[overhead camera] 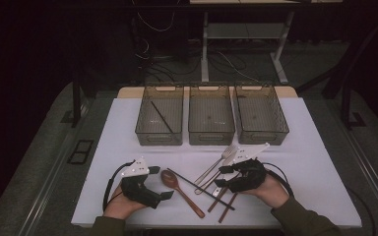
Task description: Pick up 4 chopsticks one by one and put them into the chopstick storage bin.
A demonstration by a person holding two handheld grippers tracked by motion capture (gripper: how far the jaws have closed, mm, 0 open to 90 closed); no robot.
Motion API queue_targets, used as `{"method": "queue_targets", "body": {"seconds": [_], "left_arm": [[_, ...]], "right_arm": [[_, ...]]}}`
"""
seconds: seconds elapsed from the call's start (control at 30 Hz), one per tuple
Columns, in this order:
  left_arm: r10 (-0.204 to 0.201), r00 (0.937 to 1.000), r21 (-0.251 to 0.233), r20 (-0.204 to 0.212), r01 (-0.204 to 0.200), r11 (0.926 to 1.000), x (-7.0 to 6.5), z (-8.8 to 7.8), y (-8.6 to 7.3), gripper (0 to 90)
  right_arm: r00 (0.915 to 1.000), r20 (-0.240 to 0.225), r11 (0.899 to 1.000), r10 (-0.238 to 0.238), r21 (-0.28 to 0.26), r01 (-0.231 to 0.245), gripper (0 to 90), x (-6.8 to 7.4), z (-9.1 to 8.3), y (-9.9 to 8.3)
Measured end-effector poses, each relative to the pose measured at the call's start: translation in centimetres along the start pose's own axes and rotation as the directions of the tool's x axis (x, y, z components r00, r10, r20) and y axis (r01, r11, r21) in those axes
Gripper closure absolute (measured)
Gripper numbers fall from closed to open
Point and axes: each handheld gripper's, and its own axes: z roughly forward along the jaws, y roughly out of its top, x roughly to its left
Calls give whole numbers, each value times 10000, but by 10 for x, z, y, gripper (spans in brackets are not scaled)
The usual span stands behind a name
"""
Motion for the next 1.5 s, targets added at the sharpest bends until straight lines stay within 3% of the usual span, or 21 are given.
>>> {"method": "queue_targets", "body": {"seconds": [0.63,1.13,1.5], "left_arm": [[-5,10000,38,-37,5,10000,0,0,0,0],[26,10000,52,-29,-26,10000,0,0,0,0],[13,10000,40,-37,-13,10000,0,0,0,0]], "right_arm": [[9997,-196,9955,-123,934,141,640,25,4,-38],[9994,-262,9870,-206,1589,245,745,28,16,-42],[9997,-223,9858,-109,1676,145,798,27,17,-42]]}}
